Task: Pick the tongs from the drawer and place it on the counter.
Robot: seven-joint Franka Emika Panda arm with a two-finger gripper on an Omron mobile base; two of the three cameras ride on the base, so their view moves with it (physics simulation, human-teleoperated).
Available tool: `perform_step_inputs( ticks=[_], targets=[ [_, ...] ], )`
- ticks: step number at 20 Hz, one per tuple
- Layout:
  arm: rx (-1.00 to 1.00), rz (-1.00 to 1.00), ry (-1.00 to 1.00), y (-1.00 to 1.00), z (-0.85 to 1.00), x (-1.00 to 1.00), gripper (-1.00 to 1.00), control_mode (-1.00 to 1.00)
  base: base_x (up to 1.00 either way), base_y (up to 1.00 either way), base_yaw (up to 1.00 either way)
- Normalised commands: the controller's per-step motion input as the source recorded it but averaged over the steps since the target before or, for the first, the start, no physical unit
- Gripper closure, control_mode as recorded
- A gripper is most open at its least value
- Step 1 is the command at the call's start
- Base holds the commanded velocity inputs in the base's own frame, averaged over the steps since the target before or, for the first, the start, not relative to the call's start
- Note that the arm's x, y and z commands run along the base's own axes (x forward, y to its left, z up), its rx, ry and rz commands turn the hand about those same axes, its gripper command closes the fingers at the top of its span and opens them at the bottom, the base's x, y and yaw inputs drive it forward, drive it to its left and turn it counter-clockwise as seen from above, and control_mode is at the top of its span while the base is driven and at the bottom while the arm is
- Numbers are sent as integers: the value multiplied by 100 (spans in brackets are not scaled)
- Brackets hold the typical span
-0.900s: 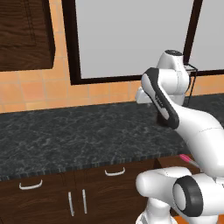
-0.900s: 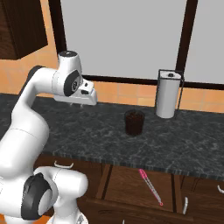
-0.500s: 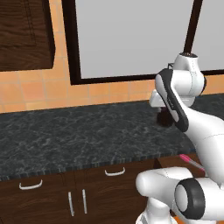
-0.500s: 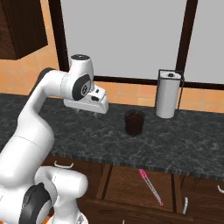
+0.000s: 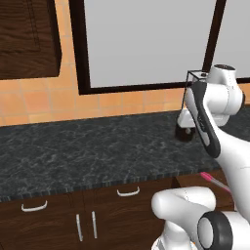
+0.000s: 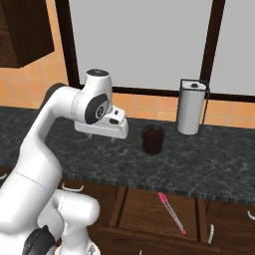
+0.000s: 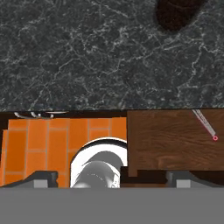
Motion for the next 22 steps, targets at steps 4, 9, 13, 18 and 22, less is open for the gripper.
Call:
perform_step_inputs(
  ticks=[4, 9, 13, 18, 22],
  targets=[
    [-1, 9, 1, -7, -12, -23, -100, -100, 0, 0, 0],
    [0, 0, 0, -4, 0, -25, -100, -100, 0, 0, 0],
    [0, 0, 0, -6, 0, -19, -100, 100, -75, 0, -26],
    [0, 0, 0, 0, 0, 0, -100, 100, -73, 11, -66],
    [0, 0, 0, 0, 0, 0, -100, 100, 2, 49, -63]
  ],
)
